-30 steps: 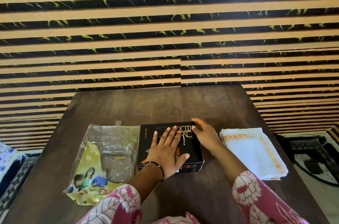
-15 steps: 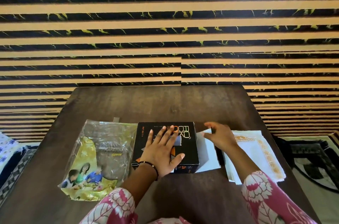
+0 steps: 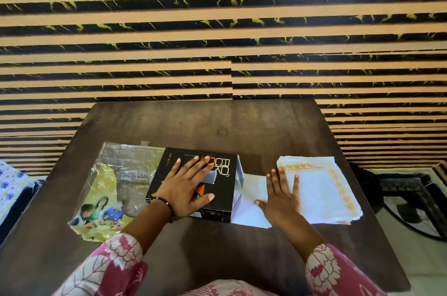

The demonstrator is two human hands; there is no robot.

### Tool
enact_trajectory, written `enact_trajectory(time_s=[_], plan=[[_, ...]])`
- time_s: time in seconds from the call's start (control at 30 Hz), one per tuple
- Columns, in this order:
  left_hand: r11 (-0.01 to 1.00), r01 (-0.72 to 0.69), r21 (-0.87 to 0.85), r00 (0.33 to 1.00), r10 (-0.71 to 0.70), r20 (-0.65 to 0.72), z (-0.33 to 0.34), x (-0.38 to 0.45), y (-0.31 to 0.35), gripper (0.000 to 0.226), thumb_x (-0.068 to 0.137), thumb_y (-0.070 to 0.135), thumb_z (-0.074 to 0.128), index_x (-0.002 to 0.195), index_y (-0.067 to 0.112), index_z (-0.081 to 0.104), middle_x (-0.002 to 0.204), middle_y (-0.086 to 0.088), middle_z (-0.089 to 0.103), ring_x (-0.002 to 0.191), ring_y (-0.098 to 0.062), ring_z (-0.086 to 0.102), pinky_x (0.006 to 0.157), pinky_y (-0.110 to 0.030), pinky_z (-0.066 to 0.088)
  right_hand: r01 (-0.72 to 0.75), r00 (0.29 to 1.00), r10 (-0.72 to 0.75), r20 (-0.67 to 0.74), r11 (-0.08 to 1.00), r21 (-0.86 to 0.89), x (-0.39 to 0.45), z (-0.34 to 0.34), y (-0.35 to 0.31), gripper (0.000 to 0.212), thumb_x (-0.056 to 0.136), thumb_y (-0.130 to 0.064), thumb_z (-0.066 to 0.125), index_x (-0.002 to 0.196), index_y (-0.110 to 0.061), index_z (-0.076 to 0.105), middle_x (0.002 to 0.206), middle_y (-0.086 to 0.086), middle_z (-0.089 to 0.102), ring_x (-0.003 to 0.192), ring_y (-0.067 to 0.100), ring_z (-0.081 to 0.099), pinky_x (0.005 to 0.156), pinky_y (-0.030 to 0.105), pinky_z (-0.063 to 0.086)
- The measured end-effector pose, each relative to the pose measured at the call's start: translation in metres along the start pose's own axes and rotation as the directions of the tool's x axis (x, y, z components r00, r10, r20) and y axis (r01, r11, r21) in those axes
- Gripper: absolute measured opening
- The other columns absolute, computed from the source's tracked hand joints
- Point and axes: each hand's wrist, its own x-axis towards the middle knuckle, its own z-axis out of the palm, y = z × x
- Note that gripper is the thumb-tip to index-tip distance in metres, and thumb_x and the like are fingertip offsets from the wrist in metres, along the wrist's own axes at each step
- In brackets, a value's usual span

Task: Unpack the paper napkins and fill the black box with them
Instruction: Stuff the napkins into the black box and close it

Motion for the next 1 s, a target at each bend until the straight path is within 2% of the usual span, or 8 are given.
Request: enact_trajectory(time_s=[0.07,0.3,0.43,0.5,0.57,0.73,0.83,1.0], plan=[[1.000,-0.001,-0.004,1.000,0.001,0.009,-0.002,-0.001,-0.002,0.076,0.079,0.067,0.024,0.145,0.032,0.016,0.155,0.012,0.011,0.144,-0.011,0.003,0.115,-0.040,-0.008,0.022,1.000,-0.022,-0.002,0.999,-0.044,-0.004,0.006,0.001,0.084,0.088,-0.064,0.015,0.138,-0.012,-0.026,0.154,0.004,-0.027,0.122,0.023,-0.052,0.081,0.051,-0.048],[1.000,0.015,0.024,0.999,-0.016,0.045,-0.005,0.002,-0.015,0.078,0.077,0.069,0.020,0.146,0.033,0.009,0.153,0.015,0.000,0.141,-0.008,-0.005,0.114,-0.039,-0.011,0.080,0.997,-0.080,0.008,0.996,-0.027,-0.003,-0.015,-0.006,0.077,0.091,-0.059,0.018,0.147,-0.010,-0.003,0.158,0.007,-0.008,0.144,0.024,-0.016,0.085,0.051,-0.043],[1.000,0.017,0.001,0.999,-0.017,0.038,-0.005,0.004,-0.018,0.076,0.078,0.069,0.022,0.145,0.034,0.009,0.151,0.017,-0.001,0.141,-0.008,-0.005,0.115,-0.041,-0.010,0.211,0.967,-0.159,-0.201,0.939,0.270,-0.013,-0.053,-0.023,0.051,0.096,-0.035,0.037,0.144,-0.020,0.028,0.153,0.003,0.029,0.142,0.025,0.022,0.117,0.039,0.010],[1.000,0.020,-0.009,0.999,-0.019,0.043,-0.005,0.003,-0.018,0.076,0.078,0.069,0.021,0.145,0.035,0.010,0.153,0.017,0.001,0.141,-0.007,-0.005,0.115,-0.041,-0.010,0.289,0.954,-0.208,-0.216,0.830,0.477,-0.023,-0.066,-0.031,0.038,0.094,-0.022,0.046,0.132,-0.023,0.047,0.139,0.002,0.051,0.126,0.023,0.048,0.105,0.028,0.036],[1.000,0.022,-0.015,0.999,-0.021,0.038,-0.005,0.003,-0.017,0.076,0.077,0.069,0.019,0.145,0.034,0.010,0.155,0.015,0.003,0.142,-0.008,-0.005,0.116,-0.042,-0.010,0.280,0.960,-0.245,-0.137,0.791,0.544,-0.032,-0.068,-0.035,0.032,0.091,-0.013,0.052,0.121,-0.021,0.058,0.126,0.003,0.062,0.111,0.022,0.059,0.095,0.023,0.045],[0.999,0.033,-0.027,0.999,-0.032,0.031,-0.005,0.003,-0.015,0.078,0.076,0.070,0.015,0.145,0.035,0.009,0.156,0.014,0.006,0.145,-0.011,0.000,0.116,-0.044,-0.010,0.111,0.986,-0.165,0.026,0.763,0.637,-0.053,-0.062,-0.023,0.021,0.088,-0.008,0.054,0.099,-0.016,0.070,0.105,0.002,0.068,0.094,0.018,0.061,0.085,0.015,0.044],[0.998,0.047,-0.037,0.998,-0.046,0.038,-0.004,0.004,-0.015,0.081,0.075,0.071,0.013,0.145,0.032,0.011,0.157,0.011,0.008,0.145,-0.013,0.000,0.116,-0.047,-0.009,0.109,0.954,-0.282,0.106,0.651,0.751,-0.068,-0.061,-0.029,0.019,0.086,-0.005,0.058,0.096,-0.013,0.072,0.090,0.001,0.070,0.079,0.015,0.064,0.076,0.011,0.050],[0.997,0.076,-0.032,0.987,-0.071,0.142,-0.006,0.006,-0.001,0.105,0.059,0.082,0.006,0.146,0.024,-0.006,0.152,0.012,-0.017,0.143,-0.014,-0.018,0.110,-0.054,-0.018,0.184,0.932,-0.361,0.034,0.552,0.813,-0.076,-0.049,-0.057,0.033,0.086,0.003,0.048,0.108,-0.011,0.069,0.112,0.007,0.070,0.088,0.001,0.060,0.076,-0.002,0.040]])
